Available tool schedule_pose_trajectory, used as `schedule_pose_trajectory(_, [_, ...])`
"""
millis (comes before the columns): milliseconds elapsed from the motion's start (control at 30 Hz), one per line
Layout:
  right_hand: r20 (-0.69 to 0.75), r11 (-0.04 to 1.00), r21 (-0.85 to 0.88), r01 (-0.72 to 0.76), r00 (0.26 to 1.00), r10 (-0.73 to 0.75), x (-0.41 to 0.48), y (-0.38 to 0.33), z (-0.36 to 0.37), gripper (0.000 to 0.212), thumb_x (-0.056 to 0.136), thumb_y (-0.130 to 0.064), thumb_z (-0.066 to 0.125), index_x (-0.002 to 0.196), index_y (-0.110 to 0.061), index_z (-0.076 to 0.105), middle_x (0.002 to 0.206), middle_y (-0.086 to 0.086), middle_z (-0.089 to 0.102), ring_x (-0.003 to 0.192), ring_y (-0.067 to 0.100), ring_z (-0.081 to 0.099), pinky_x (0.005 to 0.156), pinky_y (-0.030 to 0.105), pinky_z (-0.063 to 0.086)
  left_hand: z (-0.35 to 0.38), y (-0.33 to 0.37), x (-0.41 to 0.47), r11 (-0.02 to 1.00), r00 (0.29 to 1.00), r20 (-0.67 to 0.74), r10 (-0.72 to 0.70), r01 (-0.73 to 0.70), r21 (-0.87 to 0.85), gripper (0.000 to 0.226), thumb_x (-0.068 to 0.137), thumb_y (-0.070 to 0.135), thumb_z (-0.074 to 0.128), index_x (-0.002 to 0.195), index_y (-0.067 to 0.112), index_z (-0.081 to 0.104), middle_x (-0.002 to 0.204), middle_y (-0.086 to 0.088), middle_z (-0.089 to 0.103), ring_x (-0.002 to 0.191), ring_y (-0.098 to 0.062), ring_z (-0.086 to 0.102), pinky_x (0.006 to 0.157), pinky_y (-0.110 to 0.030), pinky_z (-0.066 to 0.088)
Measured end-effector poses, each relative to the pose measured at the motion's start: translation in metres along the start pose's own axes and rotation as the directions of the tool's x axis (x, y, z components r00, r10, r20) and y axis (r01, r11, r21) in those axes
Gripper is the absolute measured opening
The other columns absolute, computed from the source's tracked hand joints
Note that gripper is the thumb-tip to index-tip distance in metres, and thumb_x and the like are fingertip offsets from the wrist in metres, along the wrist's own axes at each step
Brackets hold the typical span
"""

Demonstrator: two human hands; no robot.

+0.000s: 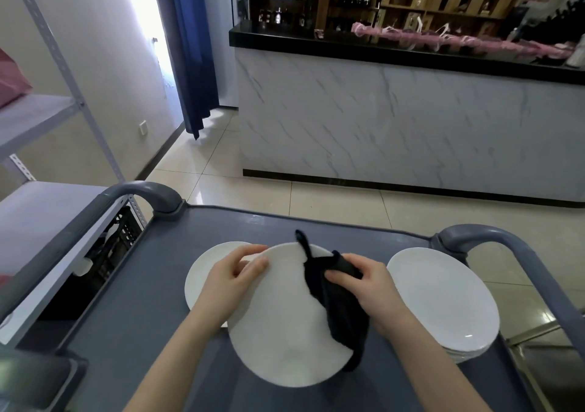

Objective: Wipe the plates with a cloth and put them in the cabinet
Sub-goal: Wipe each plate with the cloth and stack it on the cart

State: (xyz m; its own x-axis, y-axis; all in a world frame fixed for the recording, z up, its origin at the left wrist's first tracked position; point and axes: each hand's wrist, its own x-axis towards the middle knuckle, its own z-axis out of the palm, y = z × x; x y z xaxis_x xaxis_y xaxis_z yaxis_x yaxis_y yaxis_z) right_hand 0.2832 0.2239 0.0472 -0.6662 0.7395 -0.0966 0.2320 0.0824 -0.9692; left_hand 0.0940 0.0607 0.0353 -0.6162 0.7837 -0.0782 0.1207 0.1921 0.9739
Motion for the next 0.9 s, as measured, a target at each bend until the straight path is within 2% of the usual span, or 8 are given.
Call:
schedule_pose_trajectory(133, [-0.14, 0.844, 0.508, -0.174, 0.95, 0.28, -0.009, 0.026, 0.003, 0.012, 0.083, -0.007, 0.072, 0.094, -0.001, 0.072, 0.093, 0.019, 0.074, 0.084, 0.028, 0.071, 0.073, 0.038, 0.058, 0.016, -0.019, -0.028, 0.958, 0.983, -0.126, -0.136, 0.098, -0.27, 0.032, 0.082, 0.049, 0.061, 0.114, 0.052, 0.06, 0.099, 0.012, 0.076, 0.09, -0.011, 0.073, 0.069, -0.034, 0.061])
schedule_pose_trajectory(200, [-0.152, 0.764, 0.614, -0.199, 0.92, 0.361, -0.013, 0.034, 0.01, 0.014, 0.086, -0.006, 0.069, 0.098, 0.001, 0.071, 0.092, 0.017, 0.075, 0.08, 0.025, 0.073, 0.064, 0.031, 0.058, 0.031, -0.024, -0.031, 0.939, 0.974, -0.179, -0.135, 0.068, -0.338, 0.031, 0.088, 0.044, 0.06, 0.118, 0.047, 0.059, 0.106, 0.013, 0.075, 0.098, -0.01, 0.071, 0.08, -0.038, 0.059])
schedule_pose_trajectory(267, [-0.154, 0.752, 0.618, -0.23, 0.902, 0.403, -0.014, 0.039, 0.016, 0.013, 0.087, -0.007, 0.069, 0.098, -0.002, 0.072, 0.092, 0.014, 0.076, 0.081, 0.024, 0.074, 0.064, 0.03, 0.058, 0.039, -0.021, -0.026, 0.941, 0.96, -0.254, -0.115, 0.024, -0.336, 0.021, 0.101, 0.033, 0.055, 0.109, 0.05, 0.062, 0.106, 0.017, 0.074, 0.097, -0.006, 0.07, 0.079, -0.033, 0.056])
schedule_pose_trajectory(367, [-0.144, 0.818, 0.51, -0.266, 0.911, 0.386, -0.01, 0.037, 0.013, 0.011, 0.084, -0.008, 0.072, 0.095, -0.006, 0.075, 0.094, 0.012, 0.076, 0.086, 0.026, 0.073, 0.074, 0.034, 0.056, 0.033, -0.015, -0.018, 0.965, 0.962, -0.266, -0.068, -0.004, -0.261, 0.034, 0.105, 0.024, 0.051, 0.101, 0.054, 0.066, 0.1, 0.017, 0.075, 0.089, -0.004, 0.071, 0.073, -0.024, 0.054])
schedule_pose_trajectory(533, [-0.04, 0.995, 0.015, -0.099, 0.994, 0.1, 0.009, 0.003, -0.004, 0.009, 0.078, -0.013, 0.079, 0.086, -0.015, 0.076, 0.085, 0.006, 0.076, 0.084, 0.023, 0.073, 0.073, 0.034, 0.059, -0.001, -0.004, -0.006, 0.996, 0.989, -0.122, 0.088, -0.092, -0.023, 0.03, 0.101, 0.019, 0.059, 0.099, 0.047, 0.071, 0.099, 0.022, 0.072, 0.091, 0.004, 0.067, 0.071, -0.009, 0.048])
schedule_pose_trajectory(633, [0.091, 0.976, -0.217, 0.028, 0.996, -0.008, 0.022, -0.018, 0.0, 0.015, 0.076, -0.018, 0.081, 0.089, -0.021, 0.075, 0.084, -0.001, 0.075, 0.086, 0.019, 0.071, 0.081, 0.036, 0.057, -0.014, 0.004, 0.003, 0.99, 0.994, 0.006, 0.112, -0.112, 0.087, 0.022, 0.1, 0.026, 0.063, 0.105, 0.045, 0.071, 0.103, 0.023, 0.072, 0.097, 0.003, 0.066, 0.077, -0.013, 0.048])
schedule_pose_trajectory(767, [0.29, 0.902, -0.375, 0.216, 0.951, -0.107, 0.029, -0.032, 0.02, 0.015, 0.074, -0.023, 0.081, 0.083, -0.031, 0.072, 0.078, -0.012, 0.072, 0.079, 0.004, 0.065, 0.075, 0.023, 0.052, -0.011, 0.011, 0.011, 0.906, 0.954, 0.201, 0.224, -0.28, 0.318, 0.021, 0.098, 0.028, 0.065, 0.096, 0.048, 0.071, 0.093, 0.022, 0.071, 0.092, 0.001, 0.065, 0.078, -0.014, 0.045])
schedule_pose_trajectory(900, [0.298, 0.895, -0.36, 0.263, 0.942, -0.157, 0.026, -0.03, 0.03, 0.013, 0.076, -0.026, 0.079, 0.084, -0.034, 0.071, 0.079, -0.014, 0.07, 0.079, 0.003, 0.064, 0.074, 0.02, 0.05, -0.007, 0.005, 0.007, 0.93, 0.956, 0.17, 0.239, -0.275, 0.243, 0.02, 0.097, 0.029, 0.064, 0.092, 0.045, 0.074, 0.091, 0.02, 0.073, 0.091, 0.001, 0.067, 0.076, -0.009, 0.044])
